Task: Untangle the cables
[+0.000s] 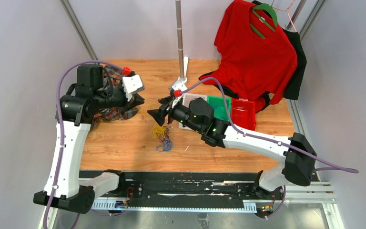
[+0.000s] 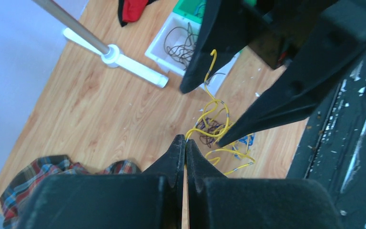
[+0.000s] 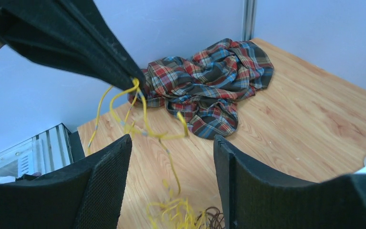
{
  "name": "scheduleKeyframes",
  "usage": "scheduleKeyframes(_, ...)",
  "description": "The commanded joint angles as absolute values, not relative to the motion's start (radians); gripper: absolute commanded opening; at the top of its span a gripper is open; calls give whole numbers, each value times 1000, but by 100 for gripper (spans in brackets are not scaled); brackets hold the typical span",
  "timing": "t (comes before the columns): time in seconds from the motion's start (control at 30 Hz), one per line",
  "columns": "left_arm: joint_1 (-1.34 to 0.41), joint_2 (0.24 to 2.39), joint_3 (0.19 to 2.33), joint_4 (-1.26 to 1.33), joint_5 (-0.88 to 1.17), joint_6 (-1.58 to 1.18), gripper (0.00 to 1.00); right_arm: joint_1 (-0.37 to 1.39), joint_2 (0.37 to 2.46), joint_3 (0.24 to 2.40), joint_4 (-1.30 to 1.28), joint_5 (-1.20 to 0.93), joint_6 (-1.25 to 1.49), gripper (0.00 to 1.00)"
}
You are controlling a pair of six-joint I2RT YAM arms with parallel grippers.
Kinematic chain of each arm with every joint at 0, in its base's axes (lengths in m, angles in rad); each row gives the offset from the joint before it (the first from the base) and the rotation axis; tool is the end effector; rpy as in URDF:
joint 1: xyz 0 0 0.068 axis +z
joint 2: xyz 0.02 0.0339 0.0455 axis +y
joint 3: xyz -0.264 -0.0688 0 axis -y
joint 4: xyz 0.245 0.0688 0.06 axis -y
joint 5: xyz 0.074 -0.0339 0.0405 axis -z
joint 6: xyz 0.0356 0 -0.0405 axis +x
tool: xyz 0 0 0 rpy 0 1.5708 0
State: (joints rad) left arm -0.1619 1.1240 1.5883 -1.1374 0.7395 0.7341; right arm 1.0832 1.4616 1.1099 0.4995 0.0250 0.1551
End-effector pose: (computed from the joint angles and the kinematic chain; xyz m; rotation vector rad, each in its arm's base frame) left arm 0.1704 -0.0521 0.4524 1.2326 1.6815 -0.4835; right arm 0.1649 0.3091 0.3640 -0.6521 1.3515 0.9947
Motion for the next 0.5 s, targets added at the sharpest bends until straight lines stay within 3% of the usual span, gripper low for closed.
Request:
scheduleKeyframes(0.0,-180,1090,1639,-1180,796,668,0,1103,1511,1170,574,36,129,61)
scheduleKeyframes(0.1,-183,1080,1685,-1194,809,643,0,1103,1533,1176,559,69,132,56)
scheduleKeyframes(0.3,-183,1065,1771,-1198,819,606,0,1103,1557,1116,601,100,152,36)
scheduleKeyframes(0.47,-183,1070,1831,-1198,814,585,0,1101,1571,1022,695,129,206,36)
